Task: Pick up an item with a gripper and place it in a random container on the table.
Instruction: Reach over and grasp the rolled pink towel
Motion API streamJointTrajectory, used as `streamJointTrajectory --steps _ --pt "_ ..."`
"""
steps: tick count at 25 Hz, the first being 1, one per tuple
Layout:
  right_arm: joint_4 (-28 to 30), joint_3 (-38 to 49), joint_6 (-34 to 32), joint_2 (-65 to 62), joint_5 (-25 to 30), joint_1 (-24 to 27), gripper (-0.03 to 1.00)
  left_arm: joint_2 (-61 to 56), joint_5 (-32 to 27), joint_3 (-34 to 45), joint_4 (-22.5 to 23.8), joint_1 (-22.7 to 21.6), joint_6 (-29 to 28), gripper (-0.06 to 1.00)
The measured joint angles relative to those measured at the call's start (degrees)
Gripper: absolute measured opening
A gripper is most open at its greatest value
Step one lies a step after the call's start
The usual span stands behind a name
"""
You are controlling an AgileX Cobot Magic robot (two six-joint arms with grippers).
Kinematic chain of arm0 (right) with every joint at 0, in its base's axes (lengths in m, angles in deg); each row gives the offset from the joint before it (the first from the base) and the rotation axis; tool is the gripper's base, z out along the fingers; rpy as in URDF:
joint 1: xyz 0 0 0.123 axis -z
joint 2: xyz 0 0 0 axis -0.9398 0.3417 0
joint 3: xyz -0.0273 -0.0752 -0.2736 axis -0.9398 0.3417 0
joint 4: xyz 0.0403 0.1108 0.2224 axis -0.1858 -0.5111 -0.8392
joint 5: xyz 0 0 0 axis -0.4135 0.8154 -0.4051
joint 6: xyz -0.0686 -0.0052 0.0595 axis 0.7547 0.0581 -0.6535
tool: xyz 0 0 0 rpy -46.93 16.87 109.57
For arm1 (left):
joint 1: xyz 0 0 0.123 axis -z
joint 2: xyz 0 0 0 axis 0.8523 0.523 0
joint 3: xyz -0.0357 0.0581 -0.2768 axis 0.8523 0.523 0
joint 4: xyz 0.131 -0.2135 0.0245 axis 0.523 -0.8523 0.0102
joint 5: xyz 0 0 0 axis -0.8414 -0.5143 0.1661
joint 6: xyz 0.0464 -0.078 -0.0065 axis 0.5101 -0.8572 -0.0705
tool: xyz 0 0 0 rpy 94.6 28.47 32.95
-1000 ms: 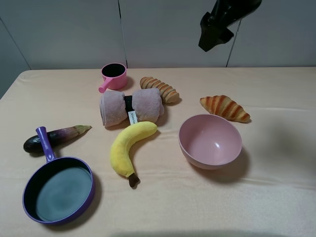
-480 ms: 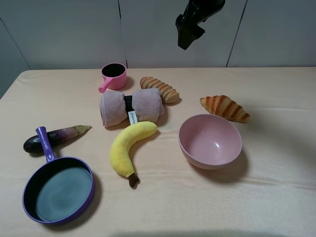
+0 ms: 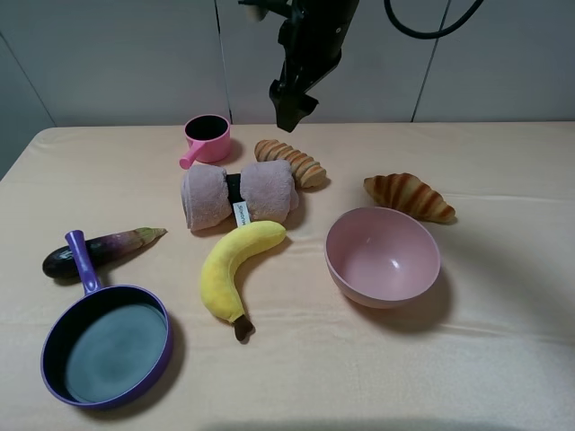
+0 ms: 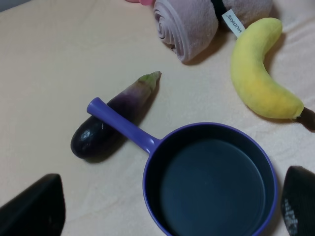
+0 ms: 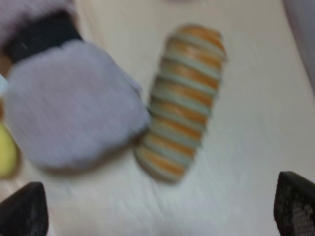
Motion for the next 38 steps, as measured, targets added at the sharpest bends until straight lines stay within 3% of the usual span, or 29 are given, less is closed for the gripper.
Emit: streamJointTrajectory --steps 20,38 --pt "-4.88 -0.01 2.35 9.57 -6.98 -4.74 0.69 0.0 0.0 0.0 0.0 0.0 0.0 0.88" --pt "-6.2 -0.01 2.74 16.67 -12.24 -5.95 0.69 0.0 0.0 0.0 0.0 0.0 0.0 0.88"
